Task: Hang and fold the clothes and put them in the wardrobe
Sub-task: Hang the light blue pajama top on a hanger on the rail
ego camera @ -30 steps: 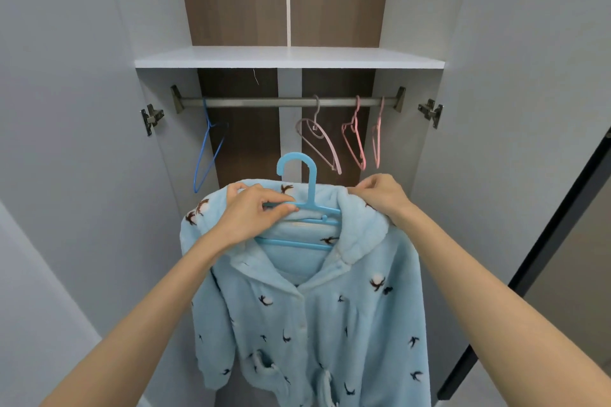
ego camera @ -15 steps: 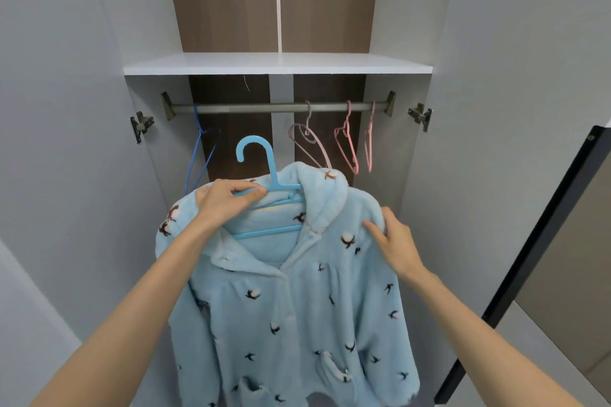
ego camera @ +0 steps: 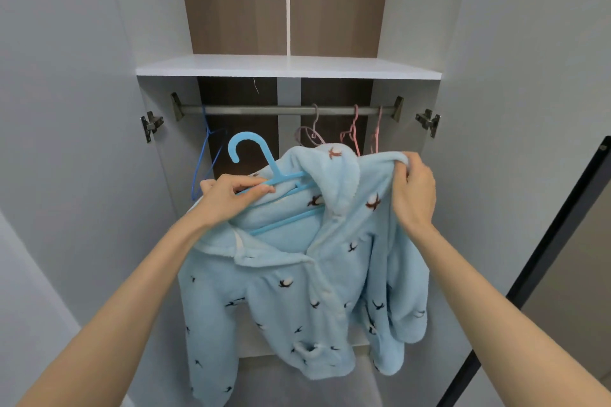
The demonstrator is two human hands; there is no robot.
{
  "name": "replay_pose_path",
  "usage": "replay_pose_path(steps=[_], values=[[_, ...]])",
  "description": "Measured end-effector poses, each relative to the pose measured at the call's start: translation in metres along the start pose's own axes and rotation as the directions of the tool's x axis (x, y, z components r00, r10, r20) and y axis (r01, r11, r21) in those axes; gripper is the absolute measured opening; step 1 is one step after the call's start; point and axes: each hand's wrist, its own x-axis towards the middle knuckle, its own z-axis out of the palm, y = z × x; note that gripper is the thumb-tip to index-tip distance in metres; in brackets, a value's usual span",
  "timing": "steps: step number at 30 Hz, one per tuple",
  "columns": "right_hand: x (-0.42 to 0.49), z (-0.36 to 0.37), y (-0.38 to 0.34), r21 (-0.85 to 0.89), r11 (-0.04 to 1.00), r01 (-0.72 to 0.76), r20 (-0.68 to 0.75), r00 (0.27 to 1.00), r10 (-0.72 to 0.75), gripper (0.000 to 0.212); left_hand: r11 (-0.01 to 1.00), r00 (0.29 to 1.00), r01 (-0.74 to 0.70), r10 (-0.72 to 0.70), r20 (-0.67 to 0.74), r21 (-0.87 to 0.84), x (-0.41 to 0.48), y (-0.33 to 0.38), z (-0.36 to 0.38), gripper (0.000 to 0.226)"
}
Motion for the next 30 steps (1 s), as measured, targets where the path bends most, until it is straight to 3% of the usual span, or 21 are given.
replay_pose_path(steps=[3, 7, 9, 10, 12, 14, 17, 21, 23, 25, 27, 30], values=[[0.002, 0.0, -0.004, -0.144, 0.99, -0.008, 0.052, 0.999, 0.016, 0.034, 0.999, 0.999, 0.009, -0.01, -0.033, -0.037, -0.003, 0.0, 0.006, 0.022], [-0.021, 0.003, -0.015, 0.095, 0.994, 0.05, 0.025, 0.998, -0.053, 0.034, 0.999, 0.997, 0.043, -0.043, -0.07, 0.006, -0.005, -0.001, 0.023, 0.025], [-0.029, 0.006, -0.023, 0.112, 0.984, 0.137, 0.068, 0.987, -0.145, 0.028, 0.998, 0.999, 0.026, -0.024, -0.04, 0.048, -0.004, 0.0, 0.032, 0.024], [-0.031, 0.007, -0.026, 0.07, 0.974, 0.216, 0.147, 0.963, -0.224, 0.027, 0.998, 1.0, 0.013, -0.011, -0.022, 0.056, -0.004, 0.001, 0.036, 0.023], [-0.034, 0.013, -0.029, -0.03, 0.924, 0.38, 0.41, 0.848, -0.336, 0.028, 0.999, 1.0, -0.027, 0.027, 0.015, 0.044, -0.002, 0.005, 0.044, 0.022], [-0.039, 0.018, -0.029, -0.128, 0.879, 0.459, 0.643, 0.713, -0.279, 0.032, 0.997, 0.996, -0.068, 0.066, 0.057, 0.033, -0.001, 0.009, 0.052, 0.023], [-0.047, 0.022, -0.022, -0.234, 0.82, 0.523, 0.744, 0.639, -0.195, 0.034, 0.985, 0.989, -0.134, 0.125, 0.078, 0.111, -0.003, 0.013, 0.062, 0.025], [-0.058, 0.026, -0.013, -0.258, 0.773, 0.58, 0.714, 0.653, -0.252, 0.025, 0.959, 0.968, -0.236, 0.218, 0.122, 0.158, -0.01, 0.015, 0.062, 0.021], [-0.061, 0.027, -0.012, -0.241, 0.812, 0.531, 0.666, 0.699, -0.26, 0.021, 0.95, 0.963, -0.271, 0.268, 0.036, 0.153, -0.008, 0.013, 0.055, 0.011], [-0.061, 0.027, -0.011, -0.227, 0.845, 0.484, 0.628, 0.736, -0.253, 0.02, 0.959, 0.955, -0.177, 0.222, -0.198, 0.223, -0.007, 0.007, 0.042, 0.025], [-0.06, 0.026, -0.011, -0.23, 0.862, 0.451, 0.601, 0.763, -0.239, 0.02, 0.951, 0.929, 0.01, 0.106, -0.355, 0.309, -0.007, -0.002, 0.028, 0.044], [-0.058, 0.025, -0.015, -0.248, 0.868, 0.431, 0.562, 0.793, -0.233, 0.022, 0.898, 0.948, 0.105, 0.038, -0.315, 0.426, -0.013, -0.006, 0.026, 0.048]])
